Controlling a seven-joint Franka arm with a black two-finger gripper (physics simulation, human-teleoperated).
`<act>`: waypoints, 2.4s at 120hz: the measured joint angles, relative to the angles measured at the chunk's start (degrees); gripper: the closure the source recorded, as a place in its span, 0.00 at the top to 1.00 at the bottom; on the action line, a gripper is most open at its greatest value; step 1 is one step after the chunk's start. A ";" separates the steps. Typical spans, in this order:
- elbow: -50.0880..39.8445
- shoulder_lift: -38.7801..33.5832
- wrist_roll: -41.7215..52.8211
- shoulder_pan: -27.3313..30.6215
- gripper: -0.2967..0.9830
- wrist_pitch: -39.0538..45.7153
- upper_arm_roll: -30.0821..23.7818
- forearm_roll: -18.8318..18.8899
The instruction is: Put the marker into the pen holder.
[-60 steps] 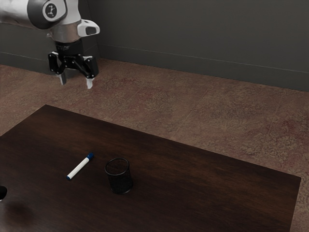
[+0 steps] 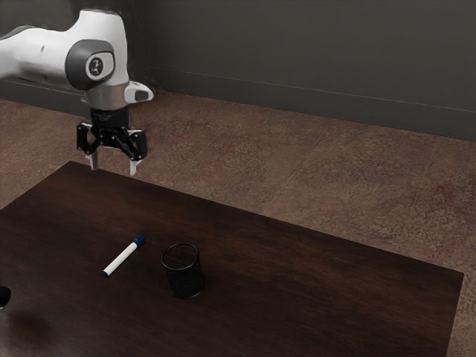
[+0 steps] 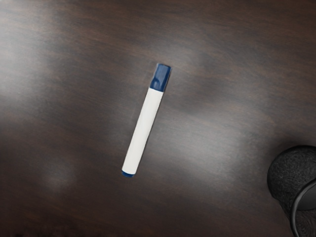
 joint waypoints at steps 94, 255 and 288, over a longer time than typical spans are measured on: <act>-15.68 15.31 8.62 7.02 0.76 23.03 -0.47 -7.87; -9.04 20.20 23.09 6.96 0.15 27.26 -0.13 -7.67; -14.06 9.75 22.75 6.53 0.15 32.69 -3.33 -1.41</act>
